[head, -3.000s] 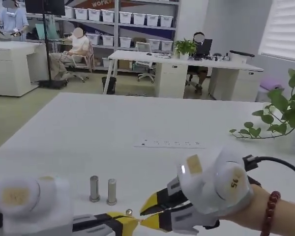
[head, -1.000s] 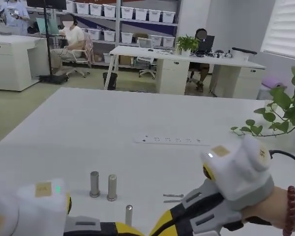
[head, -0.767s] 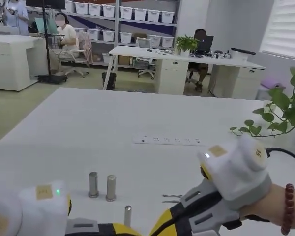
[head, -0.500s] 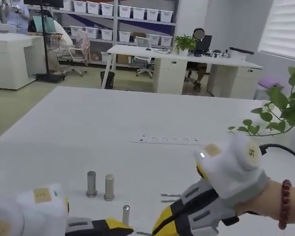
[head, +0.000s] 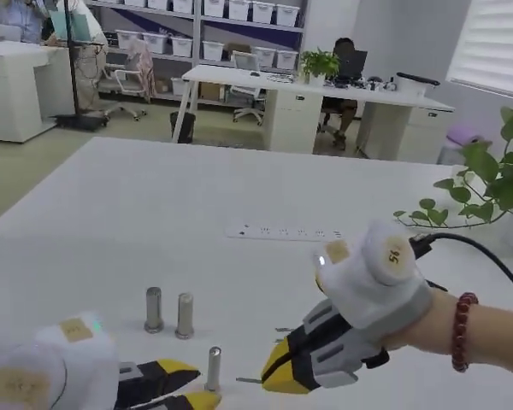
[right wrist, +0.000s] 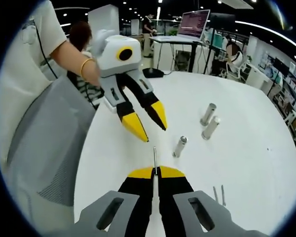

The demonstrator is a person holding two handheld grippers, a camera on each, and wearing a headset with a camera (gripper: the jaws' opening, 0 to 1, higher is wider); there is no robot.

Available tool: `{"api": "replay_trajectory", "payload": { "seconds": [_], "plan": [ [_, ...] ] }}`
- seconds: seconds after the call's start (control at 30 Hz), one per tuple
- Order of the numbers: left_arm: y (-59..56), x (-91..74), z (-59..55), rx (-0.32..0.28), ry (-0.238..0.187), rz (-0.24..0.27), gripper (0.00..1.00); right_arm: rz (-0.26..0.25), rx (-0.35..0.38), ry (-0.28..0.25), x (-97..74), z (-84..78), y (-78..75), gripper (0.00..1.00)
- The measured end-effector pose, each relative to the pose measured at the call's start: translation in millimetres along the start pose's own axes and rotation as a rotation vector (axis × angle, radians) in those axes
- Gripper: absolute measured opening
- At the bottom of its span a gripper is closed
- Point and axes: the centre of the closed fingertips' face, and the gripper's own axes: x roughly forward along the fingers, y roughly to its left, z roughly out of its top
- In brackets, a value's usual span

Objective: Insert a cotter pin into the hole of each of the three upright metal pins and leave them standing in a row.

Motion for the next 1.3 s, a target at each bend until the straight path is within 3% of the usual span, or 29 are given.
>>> {"api": "replay_trajectory", "payload": {
  "seconds": [0.47,0.9,1.3],
  "plan": [
    [24.2,23.7,-9.5,0.008,0.05,0.098,0.19,-0.039,0.024,0.02,12.6,-4.6,-24.5,0.04],
    [32.0,43.1,-15.7,0.009,0.076,0.108,0.14,-0.049,0.051,0.024,21.5,-5.5,-38.1,0.04],
    [30.9,47.5,-17.2,0.017,0.066,0.092,0.08,-0.049,0.05,0.02,24.2,-2.7,-44.2,0.04]
  ]
}}
